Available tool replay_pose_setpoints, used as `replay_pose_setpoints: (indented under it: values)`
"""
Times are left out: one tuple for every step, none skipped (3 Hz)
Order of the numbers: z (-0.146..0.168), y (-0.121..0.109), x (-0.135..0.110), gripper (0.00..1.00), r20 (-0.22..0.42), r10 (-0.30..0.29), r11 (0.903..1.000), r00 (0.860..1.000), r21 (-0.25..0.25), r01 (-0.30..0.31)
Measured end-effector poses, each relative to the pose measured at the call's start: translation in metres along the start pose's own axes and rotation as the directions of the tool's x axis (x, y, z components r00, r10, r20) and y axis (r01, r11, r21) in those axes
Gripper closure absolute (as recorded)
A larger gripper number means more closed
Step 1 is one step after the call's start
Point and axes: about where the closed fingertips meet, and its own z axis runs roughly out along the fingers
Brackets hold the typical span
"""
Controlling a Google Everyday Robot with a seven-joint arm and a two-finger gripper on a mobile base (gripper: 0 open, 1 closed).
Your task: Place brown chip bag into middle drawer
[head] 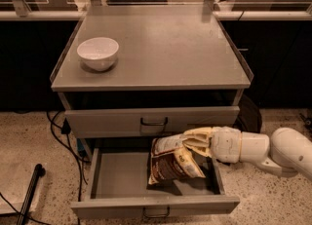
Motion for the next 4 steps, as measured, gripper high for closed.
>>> replay_pose_setpoints:
  values:
    - [0.029, 0.004, 0.011, 1.0, 0.035, -0.016, 0.9996, 0.999, 0.026, 0.015]
    - [0.068, 0.022, 0.019, 1.0, 0.071, -0.047, 0.9989, 0.996, -0.004, 0.047]
    - [0.088, 0.041, 0.028, 1.0, 0.073, -0.074, 0.9952, 0.995, -0.059, 0.079]
    - [0.097, 0.064, 0.039, 1.0, 0.046, -0.113, 0.9834, 0.993, -0.138, 0.118]
